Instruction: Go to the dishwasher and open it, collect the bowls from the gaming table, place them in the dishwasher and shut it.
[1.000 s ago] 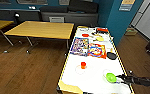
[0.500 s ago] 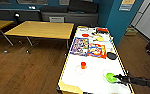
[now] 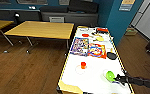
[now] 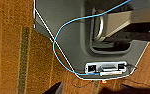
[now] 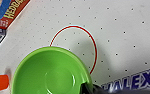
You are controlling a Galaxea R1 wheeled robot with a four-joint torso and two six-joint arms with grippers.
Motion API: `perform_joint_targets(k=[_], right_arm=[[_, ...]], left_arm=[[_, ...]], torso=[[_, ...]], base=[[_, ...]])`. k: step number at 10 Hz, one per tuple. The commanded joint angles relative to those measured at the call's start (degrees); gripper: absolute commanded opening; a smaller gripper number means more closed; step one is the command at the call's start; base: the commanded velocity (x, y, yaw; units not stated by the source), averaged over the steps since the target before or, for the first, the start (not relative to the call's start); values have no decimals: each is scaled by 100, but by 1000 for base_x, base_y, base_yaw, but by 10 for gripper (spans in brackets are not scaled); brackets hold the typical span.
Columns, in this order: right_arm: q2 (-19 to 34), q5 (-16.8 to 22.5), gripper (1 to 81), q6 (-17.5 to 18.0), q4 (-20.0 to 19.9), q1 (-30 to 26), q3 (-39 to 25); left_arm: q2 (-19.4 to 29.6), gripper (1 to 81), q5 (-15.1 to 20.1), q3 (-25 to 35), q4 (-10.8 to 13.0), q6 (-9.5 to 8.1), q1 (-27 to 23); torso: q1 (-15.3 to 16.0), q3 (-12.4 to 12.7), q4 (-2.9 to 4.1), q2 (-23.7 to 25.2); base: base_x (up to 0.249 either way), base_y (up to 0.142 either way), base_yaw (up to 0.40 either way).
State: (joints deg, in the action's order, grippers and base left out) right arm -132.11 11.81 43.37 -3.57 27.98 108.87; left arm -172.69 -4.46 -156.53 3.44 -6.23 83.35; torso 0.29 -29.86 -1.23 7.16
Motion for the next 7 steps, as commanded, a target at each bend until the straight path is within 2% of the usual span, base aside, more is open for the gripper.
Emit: perform_joint_targets(k=[1,3,4,5,6,7], right_arm=[[382,128,10,99,-99,-700,-252],[1267,250,10,189,-83,-1306,-1181],[1825,576,10,189,-30,-1684,-1677],[2454,1135,10,172,75,-1991,-2157],[2844,1376,10,163,260,-2115,-2441],[3126,1517,10,145,401,-2011,-2688]], left_arm=[[24,811,411,-10,-36,-10,11],[-2,811,411,-10,-36,-10,11],[-11,811,411,8,-19,-10,11],[-29,811,411,17,8,-10,11],[-38,811,402,17,25,-10,2],[-29,811,402,17,25,-10,2]], torso=[[0,0,0,0],[0,0,0,0],[0,0,0,0],[0,0,0,0],[0,0,0,0],[0,-2,0,0]], base=[[0,0,0],[0,0,0],[0,0,0],[0,0,0],[0,0,0],[0,0,0]])
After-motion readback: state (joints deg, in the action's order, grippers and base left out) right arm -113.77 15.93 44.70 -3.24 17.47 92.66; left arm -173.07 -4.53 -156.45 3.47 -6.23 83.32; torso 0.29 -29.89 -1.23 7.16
